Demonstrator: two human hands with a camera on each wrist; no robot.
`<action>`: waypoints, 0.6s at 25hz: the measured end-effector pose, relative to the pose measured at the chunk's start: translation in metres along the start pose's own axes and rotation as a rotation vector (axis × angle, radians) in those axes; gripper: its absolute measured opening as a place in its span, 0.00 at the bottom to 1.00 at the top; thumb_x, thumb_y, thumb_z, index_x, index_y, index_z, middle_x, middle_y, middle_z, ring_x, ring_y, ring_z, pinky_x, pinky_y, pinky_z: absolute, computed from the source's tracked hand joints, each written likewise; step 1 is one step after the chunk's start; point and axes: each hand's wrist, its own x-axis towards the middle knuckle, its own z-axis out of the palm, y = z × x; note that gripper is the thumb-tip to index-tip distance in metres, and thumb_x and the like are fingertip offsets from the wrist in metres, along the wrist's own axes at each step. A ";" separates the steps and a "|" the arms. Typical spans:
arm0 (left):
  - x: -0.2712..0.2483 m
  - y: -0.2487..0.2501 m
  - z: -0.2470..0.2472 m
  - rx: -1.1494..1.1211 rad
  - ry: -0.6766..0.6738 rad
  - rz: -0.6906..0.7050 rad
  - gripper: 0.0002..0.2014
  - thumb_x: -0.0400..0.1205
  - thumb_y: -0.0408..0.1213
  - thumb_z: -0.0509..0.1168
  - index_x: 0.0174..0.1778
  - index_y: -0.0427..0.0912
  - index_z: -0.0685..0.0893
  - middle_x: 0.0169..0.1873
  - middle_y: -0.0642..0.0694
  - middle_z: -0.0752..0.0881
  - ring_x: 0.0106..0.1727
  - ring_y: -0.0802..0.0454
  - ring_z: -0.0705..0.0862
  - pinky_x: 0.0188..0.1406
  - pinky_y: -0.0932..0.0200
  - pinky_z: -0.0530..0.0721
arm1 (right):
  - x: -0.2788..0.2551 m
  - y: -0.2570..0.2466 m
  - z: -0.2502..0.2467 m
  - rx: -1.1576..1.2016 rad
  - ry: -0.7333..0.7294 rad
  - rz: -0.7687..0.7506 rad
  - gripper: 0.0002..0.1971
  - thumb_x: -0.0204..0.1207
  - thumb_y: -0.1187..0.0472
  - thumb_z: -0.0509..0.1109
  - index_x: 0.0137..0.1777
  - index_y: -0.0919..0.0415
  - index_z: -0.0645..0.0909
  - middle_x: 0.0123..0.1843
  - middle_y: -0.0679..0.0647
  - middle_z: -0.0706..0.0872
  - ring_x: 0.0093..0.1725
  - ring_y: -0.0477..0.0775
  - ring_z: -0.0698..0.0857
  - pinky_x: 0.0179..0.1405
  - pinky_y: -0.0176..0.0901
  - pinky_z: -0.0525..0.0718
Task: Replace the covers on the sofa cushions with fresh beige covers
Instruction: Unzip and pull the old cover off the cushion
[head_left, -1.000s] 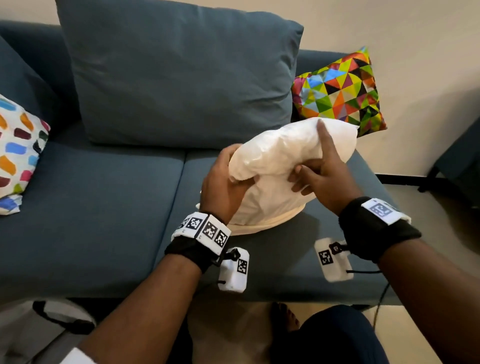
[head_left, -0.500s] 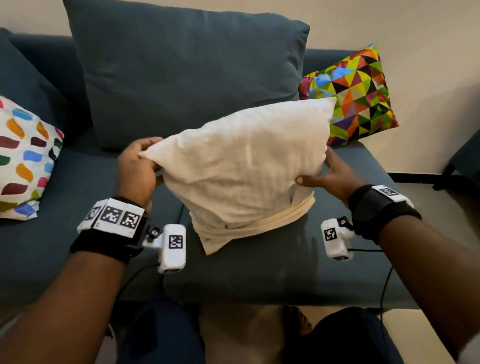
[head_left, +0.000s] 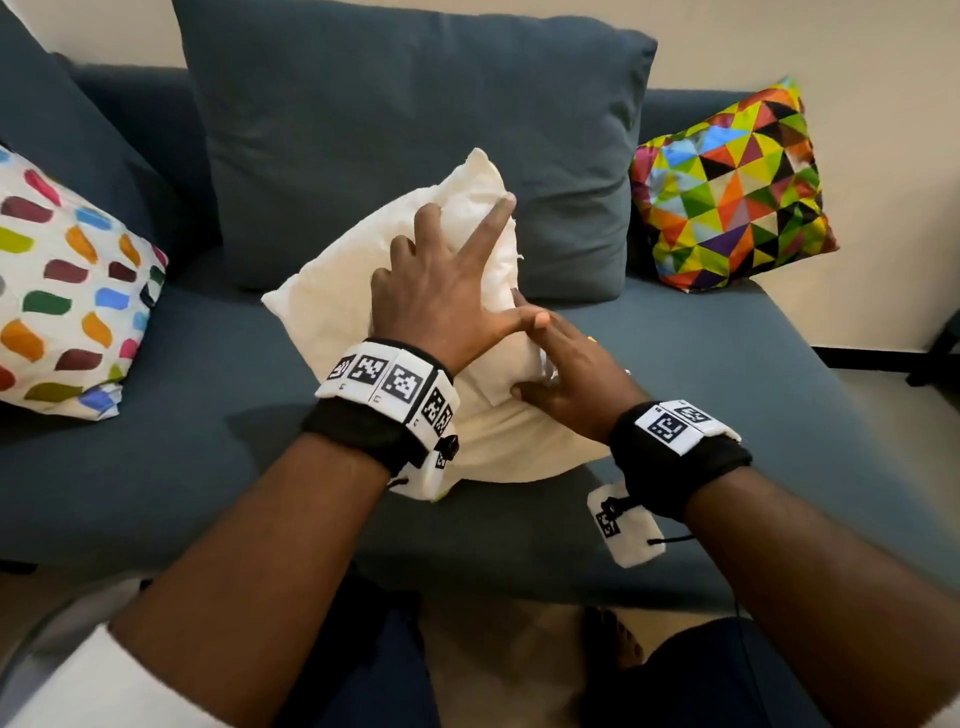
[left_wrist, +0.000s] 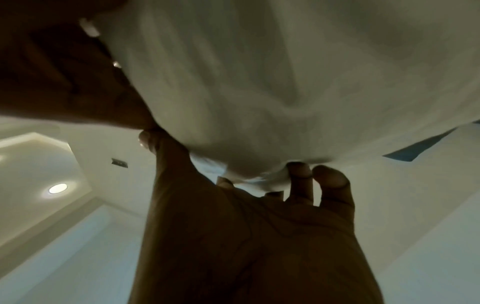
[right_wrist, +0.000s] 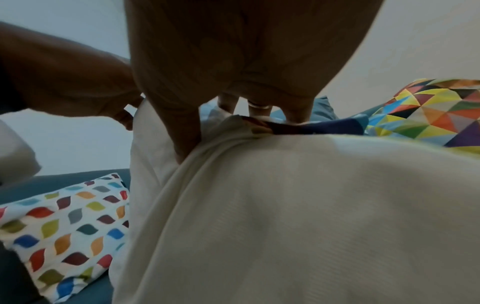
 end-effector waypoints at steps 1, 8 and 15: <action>0.002 -0.002 0.004 0.023 -0.014 0.003 0.43 0.67 0.77 0.65 0.78 0.70 0.62 0.69 0.41 0.68 0.58 0.35 0.77 0.42 0.41 0.82 | -0.001 0.004 0.006 -0.046 -0.013 0.008 0.48 0.76 0.54 0.76 0.87 0.39 0.47 0.84 0.42 0.62 0.75 0.57 0.74 0.69 0.58 0.79; 0.027 -0.031 0.009 -0.139 -0.097 -0.045 0.12 0.85 0.45 0.66 0.62 0.50 0.76 0.60 0.39 0.74 0.49 0.31 0.84 0.47 0.49 0.79 | -0.006 0.046 0.033 -0.181 -0.170 0.299 0.47 0.76 0.41 0.64 0.88 0.52 0.42 0.73 0.60 0.76 0.70 0.68 0.77 0.68 0.62 0.79; 0.039 -0.070 -0.008 -0.192 -0.028 -0.231 0.14 0.85 0.47 0.67 0.64 0.48 0.78 0.63 0.38 0.76 0.59 0.29 0.82 0.57 0.47 0.77 | -0.021 0.069 0.043 -0.121 -0.232 0.436 0.40 0.72 0.53 0.75 0.81 0.49 0.60 0.63 0.56 0.87 0.63 0.64 0.84 0.60 0.52 0.82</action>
